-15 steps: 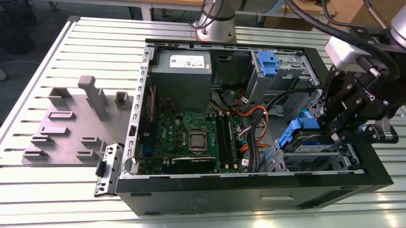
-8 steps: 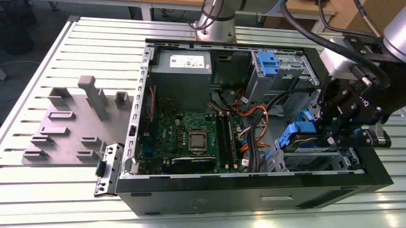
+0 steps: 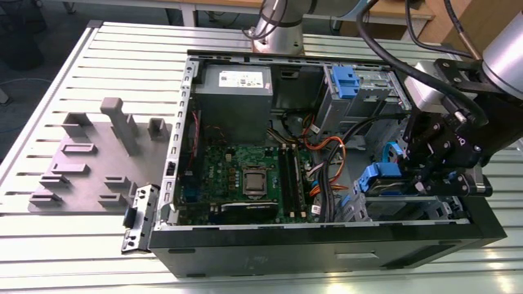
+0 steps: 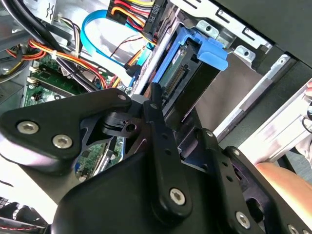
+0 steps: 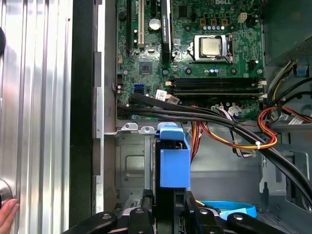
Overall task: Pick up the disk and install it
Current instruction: 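Insert the disk into the insertion slot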
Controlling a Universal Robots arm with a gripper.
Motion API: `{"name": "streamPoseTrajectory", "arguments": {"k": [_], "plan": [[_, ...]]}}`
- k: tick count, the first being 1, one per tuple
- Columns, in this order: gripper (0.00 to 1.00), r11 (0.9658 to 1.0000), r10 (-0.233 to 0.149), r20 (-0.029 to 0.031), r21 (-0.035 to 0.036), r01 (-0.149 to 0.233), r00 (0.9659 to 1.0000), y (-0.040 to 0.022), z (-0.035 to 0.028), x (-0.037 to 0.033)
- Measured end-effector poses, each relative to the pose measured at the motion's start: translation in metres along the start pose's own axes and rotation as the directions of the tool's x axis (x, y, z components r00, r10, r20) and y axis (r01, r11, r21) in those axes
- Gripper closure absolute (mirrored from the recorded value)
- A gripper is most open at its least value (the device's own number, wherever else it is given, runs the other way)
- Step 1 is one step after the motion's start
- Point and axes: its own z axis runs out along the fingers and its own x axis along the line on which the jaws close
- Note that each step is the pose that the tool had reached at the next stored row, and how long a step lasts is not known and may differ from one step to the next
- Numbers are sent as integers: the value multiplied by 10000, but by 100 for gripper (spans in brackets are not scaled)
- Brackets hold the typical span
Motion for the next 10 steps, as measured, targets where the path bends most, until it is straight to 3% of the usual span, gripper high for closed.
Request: {"name": "streamPoseTrajectory", "arguments": {"k": [6,7,10], "plan": [[64,10000,0,3,0,0,10000,0,2,0],[58,10000,0,2,0,0,10000,0,2,0],[58,10000,-1,9,13,1,10000,1,5,0]]}}
